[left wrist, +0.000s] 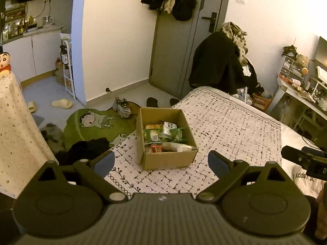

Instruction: Organize snacks

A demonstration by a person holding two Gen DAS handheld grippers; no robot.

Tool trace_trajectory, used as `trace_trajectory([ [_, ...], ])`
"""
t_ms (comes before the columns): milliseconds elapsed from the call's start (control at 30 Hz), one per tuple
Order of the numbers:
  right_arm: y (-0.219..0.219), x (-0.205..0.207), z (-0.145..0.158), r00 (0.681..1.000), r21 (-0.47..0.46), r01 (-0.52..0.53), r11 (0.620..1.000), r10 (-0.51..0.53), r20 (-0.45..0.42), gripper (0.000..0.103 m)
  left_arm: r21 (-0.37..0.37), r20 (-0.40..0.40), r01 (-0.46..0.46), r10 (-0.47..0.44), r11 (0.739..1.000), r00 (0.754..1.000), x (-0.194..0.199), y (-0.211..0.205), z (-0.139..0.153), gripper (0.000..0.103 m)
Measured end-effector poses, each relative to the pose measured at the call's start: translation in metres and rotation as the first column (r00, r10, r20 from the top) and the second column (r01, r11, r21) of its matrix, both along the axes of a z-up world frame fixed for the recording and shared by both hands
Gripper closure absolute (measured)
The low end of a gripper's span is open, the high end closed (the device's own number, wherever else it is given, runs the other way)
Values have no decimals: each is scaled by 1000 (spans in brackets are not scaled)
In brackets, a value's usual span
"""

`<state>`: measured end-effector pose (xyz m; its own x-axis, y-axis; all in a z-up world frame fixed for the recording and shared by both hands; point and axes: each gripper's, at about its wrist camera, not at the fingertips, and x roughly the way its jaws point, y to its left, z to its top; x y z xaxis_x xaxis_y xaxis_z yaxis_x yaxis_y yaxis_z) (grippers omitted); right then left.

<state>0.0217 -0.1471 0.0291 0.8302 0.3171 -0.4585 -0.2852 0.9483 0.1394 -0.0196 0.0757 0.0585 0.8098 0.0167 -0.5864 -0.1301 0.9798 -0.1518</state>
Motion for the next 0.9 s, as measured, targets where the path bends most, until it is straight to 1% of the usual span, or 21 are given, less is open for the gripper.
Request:
trace_trajectory([
  [167,0,-2,-1,1000,6,1,1000,-1,-7,0,-2,5,6,-6,1000,1000,-1,-1,0,6],
  [333,2,-2,-1,1000,-13,-9,1000,9,-1,0,-4,0,12,-12,1000,1000,1,2,-3,6],
  [500,3,-1,-2,1000,-5,-6,1000,6,-8,0,-3,0,8,-8,1000,1000,1,4,-2,6],
  [900,2,-2,-3,1000,2,-5,1000,5,-15,0,5,-3,31,-31,999,999,3,-2,1,6],
])
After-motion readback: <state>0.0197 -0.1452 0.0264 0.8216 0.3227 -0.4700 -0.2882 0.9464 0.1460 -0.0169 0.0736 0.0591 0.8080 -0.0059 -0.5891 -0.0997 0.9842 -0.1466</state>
